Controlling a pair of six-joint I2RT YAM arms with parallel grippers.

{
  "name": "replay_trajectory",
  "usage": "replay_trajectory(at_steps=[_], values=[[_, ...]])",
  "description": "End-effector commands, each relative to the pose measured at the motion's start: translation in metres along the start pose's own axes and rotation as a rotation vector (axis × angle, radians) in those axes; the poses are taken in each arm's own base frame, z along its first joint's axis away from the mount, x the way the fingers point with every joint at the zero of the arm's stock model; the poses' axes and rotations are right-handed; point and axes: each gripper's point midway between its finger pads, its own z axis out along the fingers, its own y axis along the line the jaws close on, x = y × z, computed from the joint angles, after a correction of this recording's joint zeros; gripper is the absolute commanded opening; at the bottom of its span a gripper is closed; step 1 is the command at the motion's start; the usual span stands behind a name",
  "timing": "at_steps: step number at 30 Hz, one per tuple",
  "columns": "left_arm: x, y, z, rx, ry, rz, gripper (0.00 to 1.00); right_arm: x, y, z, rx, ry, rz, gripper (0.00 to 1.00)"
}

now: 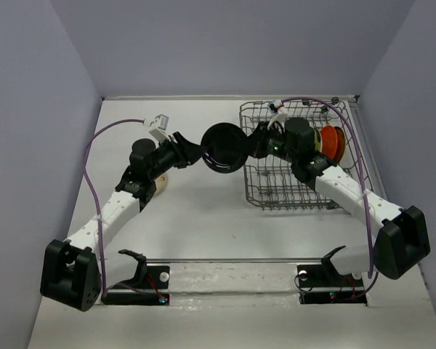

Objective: Load the plates into the dish rack

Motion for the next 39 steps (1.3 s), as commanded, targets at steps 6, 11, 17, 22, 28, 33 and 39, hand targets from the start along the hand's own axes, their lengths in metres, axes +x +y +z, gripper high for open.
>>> replay_trajectory(at_steps=[6,11,17,22,28,33,39], values=[[-0.025,-0.016,-0.048,-0.101,-0.023,0.291,0.96,-0.067,-0.084,-0.060,0.566,-0.181,-0.269,0.07],[-0.028,0.003,-0.064,-0.195,-0.058,0.381,0.99,-0.088,-0.167,-0.122,0.993,-0.183,-0.380,0.07],[-0.033,-0.004,-0.067,-0.178,-0.072,0.398,0.99,-0.096,-0.211,-0.145,1.156,-0.148,-0.393,0.07],[-0.038,-0.006,-0.072,-0.182,-0.100,0.404,0.99,-0.087,-0.229,-0.128,1.147,-0.055,-0.437,0.07],[-0.040,-0.006,-0.074,-0.188,-0.109,0.405,0.99,-0.071,-0.245,-0.112,1.138,0.020,-0.444,0.07],[-0.042,0.002,-0.074,-0.224,-0.114,0.397,0.99,-0.053,-0.254,-0.097,1.094,0.072,-0.426,0.07],[-0.045,0.025,-0.071,-0.312,-0.121,0.338,0.99,-0.031,-0.267,-0.084,1.073,0.133,-0.402,0.13]])
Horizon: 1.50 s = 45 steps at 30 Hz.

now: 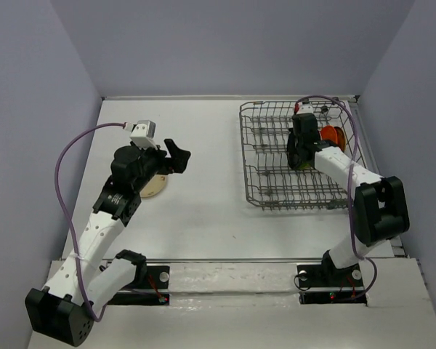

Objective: Load the plates into the dish rack

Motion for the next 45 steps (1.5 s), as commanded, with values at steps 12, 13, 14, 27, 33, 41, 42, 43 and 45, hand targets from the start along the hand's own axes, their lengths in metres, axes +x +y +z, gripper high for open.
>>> replay_trajectory(at_steps=[12,13,14,27,33,41,42,43,45], values=[[0.030,0.060,0.018,-0.165,0.082,-0.283,0.99,-0.050,0.036,-0.046,-0.224,-0.144,0.218,0.92],[0.036,0.065,0.014,-0.156,0.098,-0.312,0.99,-0.054,0.032,-0.054,-0.226,-0.163,0.240,0.92],[0.036,0.088,0.006,-0.223,0.082,-0.362,0.99,-0.051,0.037,-0.060,-0.250,-0.163,0.245,0.92],[0.098,0.235,-0.063,-0.851,0.026,-0.538,0.99,-0.064,0.034,-0.144,-0.466,-0.347,0.331,0.94],[0.127,0.245,-0.044,-0.818,0.005,-0.673,0.87,-0.065,0.037,-0.155,-0.511,-0.368,0.337,0.92],[0.150,0.252,-0.023,-0.762,-0.053,-0.810,0.58,-0.068,0.036,-0.167,-0.546,-0.393,0.362,0.89],[0.149,0.253,-0.022,-0.756,-0.063,-0.814,0.53,-0.069,0.037,-0.168,-0.553,-0.394,0.364,0.88],[0.152,0.251,-0.020,-0.743,-0.061,-0.824,0.43,-0.070,0.039,-0.172,-0.574,-0.398,0.370,0.88],[0.153,0.249,-0.014,-0.705,-0.076,-0.856,0.33,-0.074,0.042,-0.176,-0.598,-0.407,0.392,0.87]])
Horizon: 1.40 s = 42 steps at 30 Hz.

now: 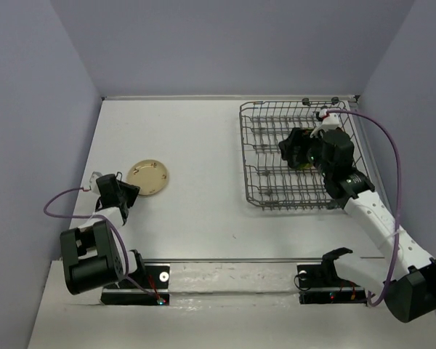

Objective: Load the plates into the dish rack

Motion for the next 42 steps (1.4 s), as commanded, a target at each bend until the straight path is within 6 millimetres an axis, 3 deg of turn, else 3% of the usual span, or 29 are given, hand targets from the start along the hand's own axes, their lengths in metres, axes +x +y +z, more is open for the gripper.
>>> replay_trajectory(at_steps=[1,2,3,5,8,11,12,14,15,17,18,22,28,32,33,35,36,37,40,41,42], values=[[0.003,-0.015,0.007,0.100,0.002,-0.077,0.27,-0.024,0.025,-0.007,-0.105,-0.082,0.049,0.87],[0.005,-0.015,0.008,0.108,0.009,-0.084,0.12,-0.024,0.032,-0.009,-0.148,-0.075,0.055,0.87],[0.008,-0.016,0.008,0.124,0.015,-0.090,0.06,-0.028,0.037,-0.012,-0.171,-0.084,0.072,0.86],[0.010,-0.018,0.004,0.147,0.013,-0.110,0.06,-0.028,0.049,-0.016,-0.226,-0.082,0.080,0.84],[0.007,-0.043,-0.015,0.282,-0.031,-0.108,0.06,-0.033,0.067,-0.023,-0.299,-0.091,0.097,0.79],[0.011,-0.087,-0.042,0.450,-0.025,-0.033,0.06,-0.034,0.108,-0.029,-0.447,-0.082,0.097,0.62],[0.010,-0.107,-0.058,0.529,-0.032,-0.005,0.06,-0.033,0.117,-0.029,-0.474,-0.073,0.094,0.51],[0.028,-0.131,-0.080,0.633,-0.007,0.064,0.06,-0.030,0.136,-0.021,-0.516,-0.051,0.086,0.47],[0.032,-0.139,-0.089,0.670,-0.012,0.088,0.06,-0.026,0.145,-0.020,-0.541,-0.037,0.080,0.47],[0.041,-0.159,-0.115,0.771,-0.015,0.129,0.06,-0.011,0.159,-0.007,-0.574,0.020,0.090,0.56],[0.050,-0.168,-0.128,0.828,0.003,0.171,0.06,-0.010,0.173,-0.008,-0.630,0.026,0.088,0.70],[0.072,-0.177,-0.148,0.916,0.069,0.249,0.06,0.012,0.190,0.012,-0.675,0.105,0.093,0.87],[0.093,-0.183,-0.176,1.044,0.114,0.311,0.06,0.035,0.222,0.021,-0.773,0.196,0.101,0.91],[0.101,-0.190,-0.194,1.119,0.132,0.360,0.06,0.048,0.247,0.019,-0.885,0.263,0.140,0.85],[0.102,-0.192,-0.197,1.132,0.137,0.369,0.06,0.048,0.251,0.017,-0.908,0.272,0.153,0.83],[0.103,-0.196,-0.207,1.168,0.145,0.379,0.06,0.051,0.257,0.016,-0.943,0.300,0.187,0.50],[0.104,-0.197,-0.213,1.187,0.151,0.386,0.06,0.047,0.260,0.014,-0.960,0.296,0.192,0.20],[0.104,-0.196,-0.214,1.192,0.153,0.387,0.08,0.042,0.260,0.012,-0.962,0.283,0.193,0.08],[0.103,-0.197,-0.219,1.184,0.164,0.393,0.48,0.026,0.250,0.018,-0.866,0.213,0.145,0.07],[0.104,-0.196,-0.220,1.182,0.167,0.405,0.99,0.009,0.240,0.017,-0.818,0.163,0.130,0.07],[0.107,-0.194,-0.220,1.168,0.181,0.428,0.99,0.002,0.222,0.027,-0.700,0.140,0.118,0.07]])
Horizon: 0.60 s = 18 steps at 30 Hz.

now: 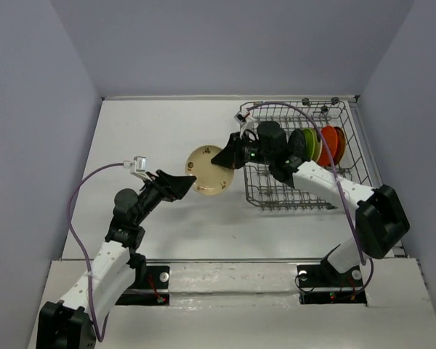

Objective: Load the plates into the dish rack

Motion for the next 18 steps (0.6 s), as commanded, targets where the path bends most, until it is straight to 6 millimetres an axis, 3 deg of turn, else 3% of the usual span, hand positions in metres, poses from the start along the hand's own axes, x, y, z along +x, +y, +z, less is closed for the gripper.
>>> replay_trajectory(at_steps=[1,4,6,7,8,9,10,11,13,16,18], values=[[-0.016,-0.044,-0.003,0.119,0.006,0.089,0.99,-0.082,0.009,-0.041,0.169,-0.233,-0.136,0.07],[-0.027,-0.077,-0.006,0.181,0.037,0.142,0.99,-0.117,-0.043,-0.095,0.500,-0.352,-0.195,0.07],[-0.027,-0.081,-0.007,0.164,0.074,0.208,0.99,-0.136,-0.085,-0.148,0.810,-0.429,-0.254,0.07],[-0.042,-0.100,-0.009,0.186,0.053,0.253,0.99,-0.138,-0.096,-0.162,0.893,-0.436,-0.271,0.07],[-0.039,-0.095,-0.010,0.156,0.092,0.315,0.99,-0.141,-0.115,-0.188,1.029,-0.441,-0.293,0.07],[-0.051,-0.108,-0.011,0.182,0.061,0.376,0.99,-0.140,-0.120,-0.192,1.049,-0.423,-0.308,0.07],[-0.049,-0.099,-0.012,0.125,0.092,0.395,0.99,-0.143,-0.130,-0.209,1.143,-0.439,-0.315,0.07],[-0.058,-0.105,-0.015,0.114,0.091,0.476,0.99,-0.142,-0.142,-0.223,1.222,-0.428,-0.328,0.07],[-0.072,-0.098,-0.014,0.044,0.042,0.544,0.99,-0.139,-0.156,-0.230,1.286,-0.393,-0.346,0.07],[-0.070,-0.068,-0.011,-0.067,0.018,0.553,0.99,-0.137,-0.170,-0.232,1.336,-0.352,-0.365,0.07],[-0.066,-0.062,-0.012,-0.092,0.049,0.560,0.99,-0.135,-0.181,-0.225,1.356,-0.316,-0.369,0.07]])
